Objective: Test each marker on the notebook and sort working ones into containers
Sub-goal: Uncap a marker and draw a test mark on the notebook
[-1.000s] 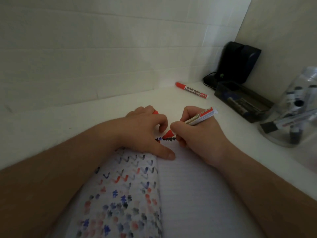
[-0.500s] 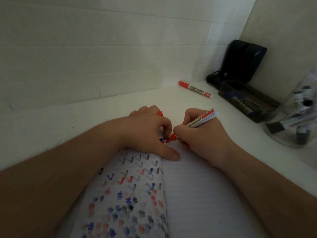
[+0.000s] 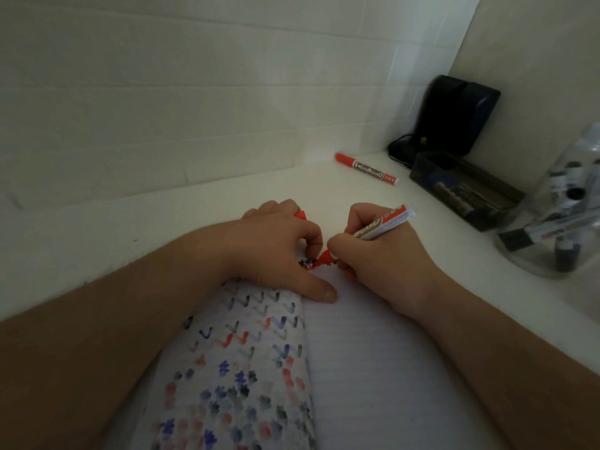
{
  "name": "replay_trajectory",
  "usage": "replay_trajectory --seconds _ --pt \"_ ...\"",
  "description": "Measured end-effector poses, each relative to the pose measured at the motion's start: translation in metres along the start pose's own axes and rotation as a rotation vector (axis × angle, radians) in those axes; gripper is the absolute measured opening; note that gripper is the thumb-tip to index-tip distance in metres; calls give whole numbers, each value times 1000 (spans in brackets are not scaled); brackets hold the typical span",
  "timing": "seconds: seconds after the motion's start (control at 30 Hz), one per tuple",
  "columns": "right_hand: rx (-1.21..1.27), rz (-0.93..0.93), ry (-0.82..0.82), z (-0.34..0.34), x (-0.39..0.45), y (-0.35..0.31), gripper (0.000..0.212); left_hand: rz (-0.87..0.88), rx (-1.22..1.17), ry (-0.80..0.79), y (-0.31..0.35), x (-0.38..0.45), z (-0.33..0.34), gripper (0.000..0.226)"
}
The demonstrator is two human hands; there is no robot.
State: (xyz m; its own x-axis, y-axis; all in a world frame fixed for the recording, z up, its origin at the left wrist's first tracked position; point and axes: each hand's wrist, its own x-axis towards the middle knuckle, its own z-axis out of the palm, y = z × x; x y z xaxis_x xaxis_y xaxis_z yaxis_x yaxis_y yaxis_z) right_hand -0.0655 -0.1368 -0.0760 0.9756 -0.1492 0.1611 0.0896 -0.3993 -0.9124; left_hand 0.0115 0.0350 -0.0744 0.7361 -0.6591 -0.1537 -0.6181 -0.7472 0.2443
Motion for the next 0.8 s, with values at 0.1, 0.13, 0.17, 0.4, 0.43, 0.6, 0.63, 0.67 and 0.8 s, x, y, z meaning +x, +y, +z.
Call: replay_trajectory --seconds 0.1,0.13,0.17,0.4,0.43,0.6,0.63,0.67,0.8 --pt "-8 -7 -20 0 1 1 24 -2 -5 0 0 0 -1 59" --pt "-12 -4 -32 0 1 1 23 -4 -6 -1 0 -1 -1 59" --pt "-13 -1 -44 0 1 1 23 -6 -8 0 0 0 -1 59" --pt "-10 -18 2 0 3 3 20 -12 6 -7 1 -1 -1 60" --pt "-32 -27 -7 0 2 2 20 -13 5 -5 1 -1 -1 60" --pt "66 -3 -12 -3 4 2 25 -3 -63 13 0 -4 -3 72" --pt "188 17 12 -4 5 2 28 4 -133 34 0 -7 -4 76" --pt "336 40 39 -8 6 2 32 9 -232 62 0 -9 -5 76" --pt "669 98 28 -27 7 0 26 -62 -703 273 -8 -8 -4 29"
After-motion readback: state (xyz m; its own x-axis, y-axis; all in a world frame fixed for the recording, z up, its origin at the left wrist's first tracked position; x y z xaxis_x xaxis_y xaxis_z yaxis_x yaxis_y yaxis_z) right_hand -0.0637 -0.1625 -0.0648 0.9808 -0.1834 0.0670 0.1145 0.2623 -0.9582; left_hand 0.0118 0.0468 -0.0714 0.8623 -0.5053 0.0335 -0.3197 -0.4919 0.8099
